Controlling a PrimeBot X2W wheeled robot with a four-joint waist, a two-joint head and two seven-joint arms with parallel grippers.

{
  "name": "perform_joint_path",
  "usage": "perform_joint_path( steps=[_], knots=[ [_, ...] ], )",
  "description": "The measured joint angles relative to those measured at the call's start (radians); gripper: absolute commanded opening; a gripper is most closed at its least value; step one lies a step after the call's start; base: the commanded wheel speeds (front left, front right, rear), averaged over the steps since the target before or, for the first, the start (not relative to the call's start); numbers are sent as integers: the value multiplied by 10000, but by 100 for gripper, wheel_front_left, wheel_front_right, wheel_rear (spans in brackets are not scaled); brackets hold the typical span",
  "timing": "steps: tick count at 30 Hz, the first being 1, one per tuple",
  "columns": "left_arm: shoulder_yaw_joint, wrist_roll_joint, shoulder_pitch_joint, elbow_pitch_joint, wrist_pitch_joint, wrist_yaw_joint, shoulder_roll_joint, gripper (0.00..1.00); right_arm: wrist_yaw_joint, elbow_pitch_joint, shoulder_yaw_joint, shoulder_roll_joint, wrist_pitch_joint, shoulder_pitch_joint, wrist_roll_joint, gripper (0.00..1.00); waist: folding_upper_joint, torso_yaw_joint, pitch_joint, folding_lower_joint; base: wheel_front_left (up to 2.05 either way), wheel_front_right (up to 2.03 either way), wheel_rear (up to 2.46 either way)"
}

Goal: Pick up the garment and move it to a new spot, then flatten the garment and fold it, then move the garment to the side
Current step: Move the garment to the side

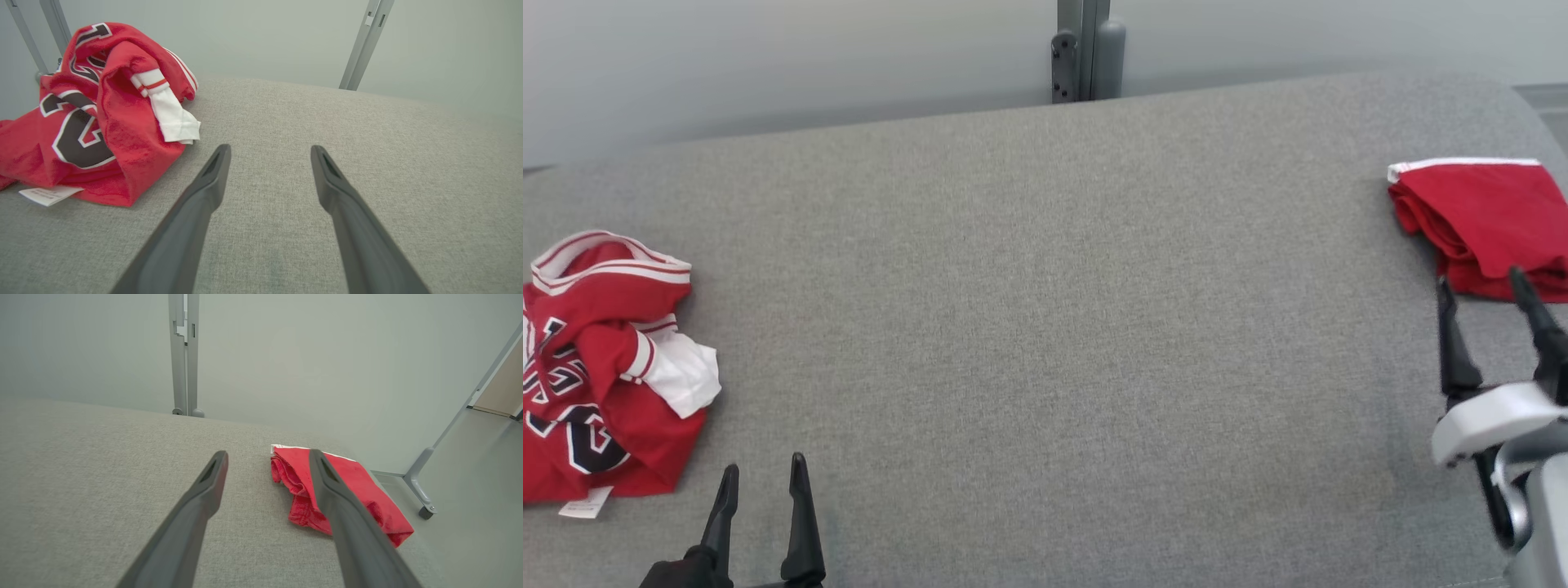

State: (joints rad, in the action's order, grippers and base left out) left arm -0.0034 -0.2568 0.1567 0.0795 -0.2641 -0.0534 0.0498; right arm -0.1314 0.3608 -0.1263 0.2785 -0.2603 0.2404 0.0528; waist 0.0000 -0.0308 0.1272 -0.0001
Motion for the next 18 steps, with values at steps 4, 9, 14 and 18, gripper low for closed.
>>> perform_joint_path(
  steps=[4, 9, 14, 18],
  knots=[
    [178, 144, 149, 263, 0, -98, -2, 100, -2, -1319, 0, -1030, -17, -1397, -232, 100, 0, -22, -692, 0, 0, 0, 0],
    [284, 453, 144, 625, 0, -305, -6, 100, 0, -2096, -12, -1724, -21, -2708, -585, 100, 0, -15, -1308, 0, 0, 0, 0],
    [351, 464, 144, 920, 0, -437, -4, 100, 0, -2376, -276, -2056, -23, -3278, -769, 100, 0, 38, -1668, 0, 0, 0, 0],
    [359, 464, 145, 991, 0, -522, -4, 100, 0, -2383, -349, -2142, -23, -3494, -834, 100, 0, 116, -1781, 0, 0, 0, 0]
  ],
)
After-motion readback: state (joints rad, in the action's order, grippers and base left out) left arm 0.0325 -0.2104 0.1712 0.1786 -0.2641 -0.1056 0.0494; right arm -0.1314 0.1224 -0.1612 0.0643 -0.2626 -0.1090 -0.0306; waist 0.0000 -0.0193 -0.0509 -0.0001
